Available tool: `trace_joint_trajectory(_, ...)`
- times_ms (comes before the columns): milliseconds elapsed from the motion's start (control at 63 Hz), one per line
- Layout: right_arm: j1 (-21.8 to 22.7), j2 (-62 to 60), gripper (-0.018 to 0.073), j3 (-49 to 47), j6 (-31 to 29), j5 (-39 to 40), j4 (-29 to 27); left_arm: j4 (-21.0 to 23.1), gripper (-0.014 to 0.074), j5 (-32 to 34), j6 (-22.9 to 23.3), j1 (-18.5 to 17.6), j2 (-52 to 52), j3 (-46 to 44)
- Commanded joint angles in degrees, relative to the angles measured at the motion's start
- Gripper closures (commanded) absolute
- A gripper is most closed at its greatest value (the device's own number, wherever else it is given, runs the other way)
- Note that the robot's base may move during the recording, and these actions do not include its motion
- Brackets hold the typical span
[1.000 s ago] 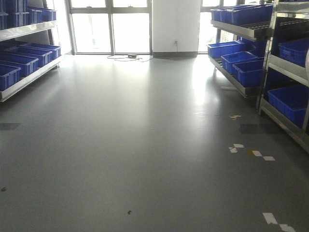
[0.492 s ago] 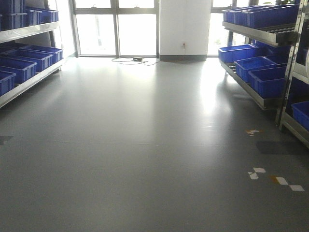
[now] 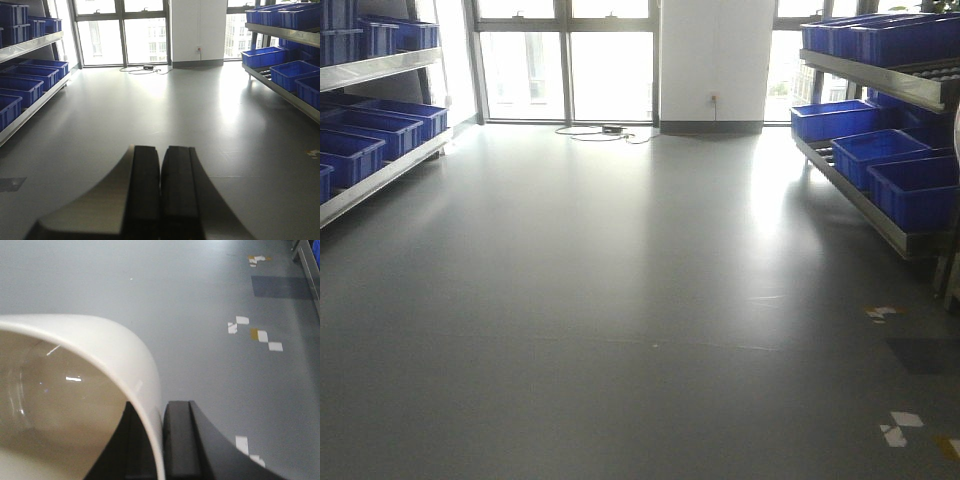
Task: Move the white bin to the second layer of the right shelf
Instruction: 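Drive toward the window and turn to the roller shelf rack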
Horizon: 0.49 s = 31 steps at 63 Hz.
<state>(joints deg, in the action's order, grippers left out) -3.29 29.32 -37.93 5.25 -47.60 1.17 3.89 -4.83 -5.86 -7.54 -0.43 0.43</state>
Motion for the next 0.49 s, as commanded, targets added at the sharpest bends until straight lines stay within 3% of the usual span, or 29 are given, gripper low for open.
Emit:
trace_joint_trajectory(0,0.0,0.1,0.0502,-1.8,-0.2,4.8,0.1,0.3,0.0512,4.8,0.1,-0.3,-0.8,2.1)
trace_joint_trajectory(476,0.0,0.1,0.0502,-1.8,-0.2,4.9,0.1,0.3,0.0512,4.8,0.1,-0.3,-0.8,2.1)
